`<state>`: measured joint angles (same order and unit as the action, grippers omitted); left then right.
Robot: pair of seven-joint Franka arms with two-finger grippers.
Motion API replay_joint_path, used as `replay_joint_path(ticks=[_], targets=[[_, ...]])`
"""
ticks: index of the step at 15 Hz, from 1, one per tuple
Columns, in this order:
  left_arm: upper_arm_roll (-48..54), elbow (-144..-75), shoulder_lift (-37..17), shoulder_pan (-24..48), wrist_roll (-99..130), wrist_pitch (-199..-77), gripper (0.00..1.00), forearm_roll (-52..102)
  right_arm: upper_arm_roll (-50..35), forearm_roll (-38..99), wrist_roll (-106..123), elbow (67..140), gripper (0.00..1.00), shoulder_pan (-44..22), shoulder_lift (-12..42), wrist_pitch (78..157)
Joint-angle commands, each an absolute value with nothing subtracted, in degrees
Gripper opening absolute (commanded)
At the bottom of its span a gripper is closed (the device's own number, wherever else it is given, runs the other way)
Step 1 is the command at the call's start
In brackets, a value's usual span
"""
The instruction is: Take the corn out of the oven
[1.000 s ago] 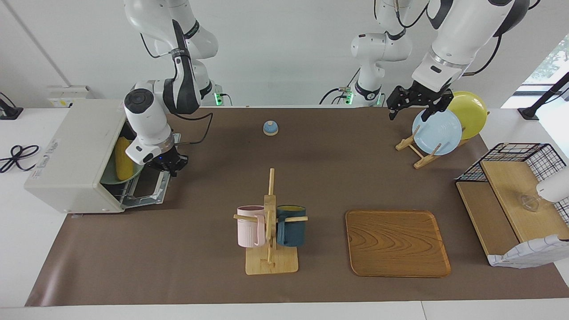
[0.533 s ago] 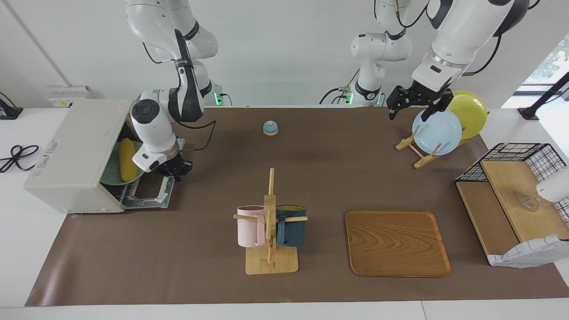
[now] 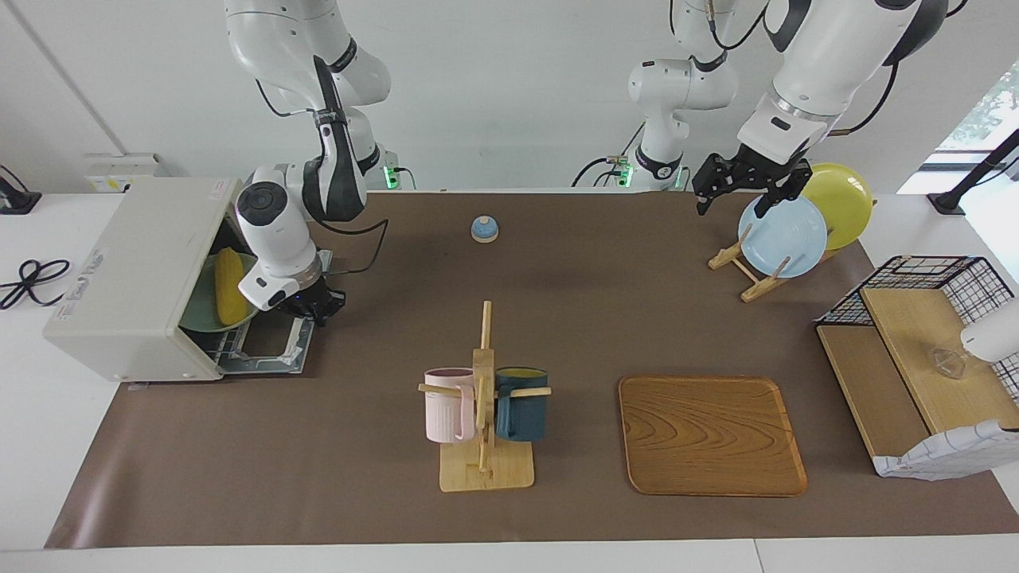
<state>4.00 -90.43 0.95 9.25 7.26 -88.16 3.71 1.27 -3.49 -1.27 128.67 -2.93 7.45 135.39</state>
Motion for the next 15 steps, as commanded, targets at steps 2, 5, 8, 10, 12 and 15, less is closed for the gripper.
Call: replay_joint_path(ticks=[2, 5, 8, 10, 12, 15], targets=[[3.60, -92.90, 2.72, 9.76, 7.91, -89.56, 1.00, 3.16, 1.23, -3.69, -2.46, 130.96, 0.00, -2.11, 6.68, 137.81], [3.52, -92.90, 2.72, 9.58, 7.47, -89.56, 1.00, 3.08, 0.88, -3.69, -4.30, 131.04, 0.00, -2.11, 6.68, 138.16], [3.52, -92.90, 2.72, 9.58, 7.47, -89.47, 1.00, 2.99, -1.05, -2.99, -8.51, 130.70, 0.00, -4.29, 6.68, 138.08], [3.52, -92.90, 2.72, 9.49, 7.38, -89.47, 1.00, 2.99, -0.97, -2.99, -9.67, 128.51, 0.00, -6.59, 6.86, 136.85], [3.52, -92.90, 2.72, 9.49, 7.38, -89.47, 1.00, 2.99, -0.79, -3.43, -9.32, 125.88, 0.00, -6.33, 6.24, 132.39], [3.52, -92.99, 2.72, 9.40, 7.38, -89.56, 1.00, 2.99, -0.35, -3.78, -10.46, 121.21, 0.39, -5.37, 4.58, 122.20]])
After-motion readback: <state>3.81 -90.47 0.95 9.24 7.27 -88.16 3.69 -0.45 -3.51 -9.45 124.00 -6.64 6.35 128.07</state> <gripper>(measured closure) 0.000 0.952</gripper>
